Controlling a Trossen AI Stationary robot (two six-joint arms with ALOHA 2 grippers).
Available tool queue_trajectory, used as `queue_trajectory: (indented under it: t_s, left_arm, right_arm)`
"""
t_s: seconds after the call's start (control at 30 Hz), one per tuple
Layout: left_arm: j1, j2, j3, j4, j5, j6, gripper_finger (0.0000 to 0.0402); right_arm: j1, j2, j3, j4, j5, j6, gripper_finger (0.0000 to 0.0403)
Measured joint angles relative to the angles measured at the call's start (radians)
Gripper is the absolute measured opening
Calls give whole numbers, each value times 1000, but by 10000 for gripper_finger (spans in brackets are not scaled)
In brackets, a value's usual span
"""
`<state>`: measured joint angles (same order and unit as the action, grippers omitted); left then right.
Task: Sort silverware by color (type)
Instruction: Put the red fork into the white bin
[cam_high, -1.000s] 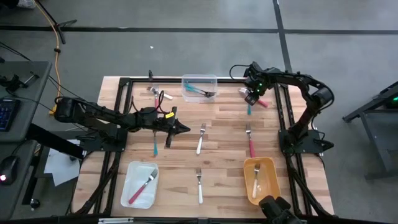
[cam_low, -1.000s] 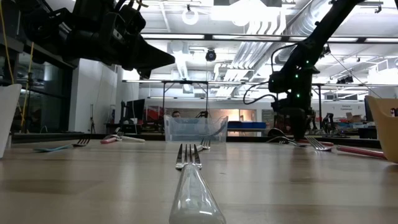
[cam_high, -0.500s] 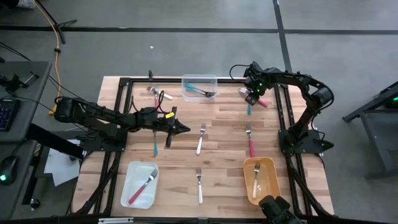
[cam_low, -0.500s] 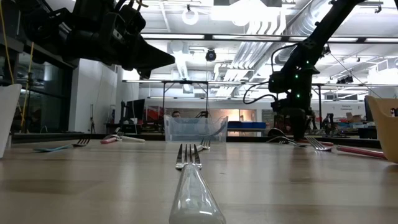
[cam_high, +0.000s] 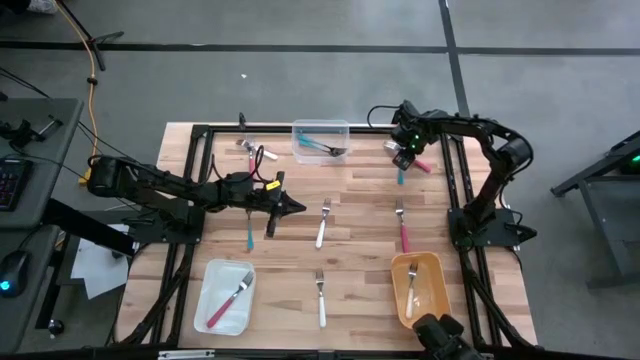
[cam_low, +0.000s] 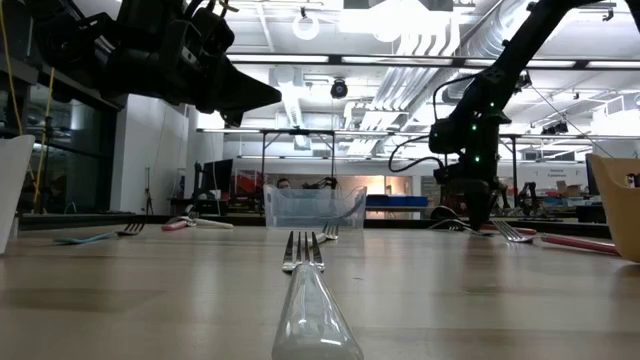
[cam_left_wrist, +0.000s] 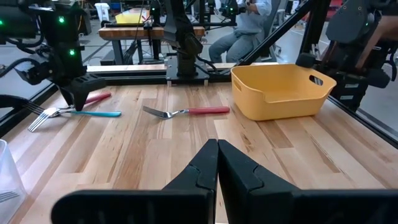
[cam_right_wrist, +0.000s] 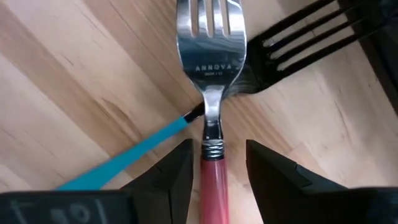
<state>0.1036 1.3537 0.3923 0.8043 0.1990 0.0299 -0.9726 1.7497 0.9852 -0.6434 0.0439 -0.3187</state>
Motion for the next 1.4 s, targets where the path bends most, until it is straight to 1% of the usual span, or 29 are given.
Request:
queue_trajectory:
  t_s: [0.07,0.13,0.3,0.33,0.53,0.63,0.73,0.8,0.9,0.97,1.03,1.17,1.23,1.3,1.4]
  left_arm:
    - [0,0,0,0,0,0,3]
    - [0,0,0,0,0,0,3]
    - [0,0,0,0,0,0,3]
    - [0,0,0,0,0,0,3]
    - [0,0,0,0,0,0,3]
    - [0,0,0,0,0,0,3]
    - [0,0,0,5,-16,-3,3]
    - [0,0,0,7,-39,-3,3]
    - [0,0,0,8,-68,-3,3]
    - [0,0,0,9,-78,-14,3]
    - [0,0,0,11,-87,-23,3]
    - [-6,0,0,33,-169,-37,7]
    - [-12,0,5,36,-213,-29,15]
    - [-18,1,24,37,-235,-28,27]
    - [-28,11,64,39,-238,-10,52]
  right_arm:
    - [2,3,0,4,14,-4,131]
    - [2,4,0,5,15,-5,114]
    - [2,5,0,9,15,-23,45]
    - [2,5,0,9,16,-25,37]
    - [2,-21,1,-37,5,-41,37]
    - [4,-79,5,-59,-5,-41,37]
    - [5,-173,5,-78,-39,-27,37]
    - [10,-255,3,-70,-79,-4,37]
    - [32,-387,-36,15,-168,42,37]
    - [63,-473,-88,122,-227,89,37]
    - [105,-552,-163,279,-265,147,37]
    - [222,-658,-361,702,-303,288,37]
    - [292,-680,-456,947,-308,347,37]
    - [364,-679,-534,1177,-307,383,37]
    - [461,-658,-600,1432,-307,406,37]
